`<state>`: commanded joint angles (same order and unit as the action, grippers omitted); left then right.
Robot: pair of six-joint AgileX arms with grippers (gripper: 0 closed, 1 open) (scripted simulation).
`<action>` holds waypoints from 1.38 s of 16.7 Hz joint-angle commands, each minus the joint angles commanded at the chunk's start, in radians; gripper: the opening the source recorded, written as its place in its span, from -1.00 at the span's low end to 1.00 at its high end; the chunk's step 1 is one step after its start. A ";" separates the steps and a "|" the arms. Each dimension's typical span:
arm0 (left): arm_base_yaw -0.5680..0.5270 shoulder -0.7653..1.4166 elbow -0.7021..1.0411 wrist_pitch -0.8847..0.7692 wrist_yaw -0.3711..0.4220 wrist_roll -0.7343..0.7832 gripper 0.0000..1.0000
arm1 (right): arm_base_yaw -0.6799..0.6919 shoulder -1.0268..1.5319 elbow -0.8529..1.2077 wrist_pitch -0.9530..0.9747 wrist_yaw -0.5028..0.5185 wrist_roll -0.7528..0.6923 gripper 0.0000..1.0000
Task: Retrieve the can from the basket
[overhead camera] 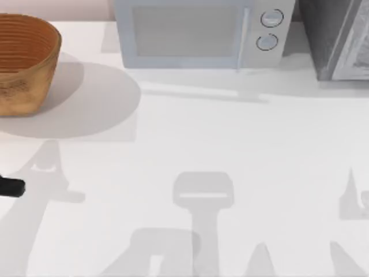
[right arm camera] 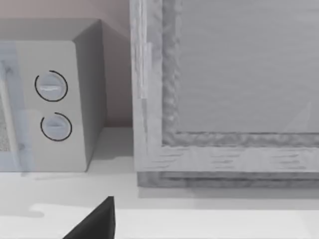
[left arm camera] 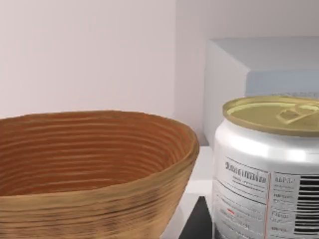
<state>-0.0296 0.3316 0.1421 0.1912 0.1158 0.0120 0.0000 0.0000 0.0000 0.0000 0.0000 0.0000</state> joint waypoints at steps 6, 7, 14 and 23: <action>-0.056 0.545 0.221 0.290 0.209 0.011 -1.00 | 0.000 0.000 0.000 0.000 0.000 0.000 1.00; -0.066 0.640 0.264 0.342 0.252 0.013 -1.00 | 0.000 0.000 0.000 0.000 0.000 0.000 1.00; -0.129 1.277 0.575 0.698 0.581 0.033 -1.00 | 0.000 0.000 0.000 0.000 0.000 0.000 1.00; -0.184 1.904 0.890 1.001 0.989 0.042 -1.00 | 0.000 0.000 0.000 0.000 0.000 0.000 1.00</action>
<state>-0.2140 2.2360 1.0317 1.1927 1.1045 0.0540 0.0000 0.0000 0.0000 0.0000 0.0000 0.0000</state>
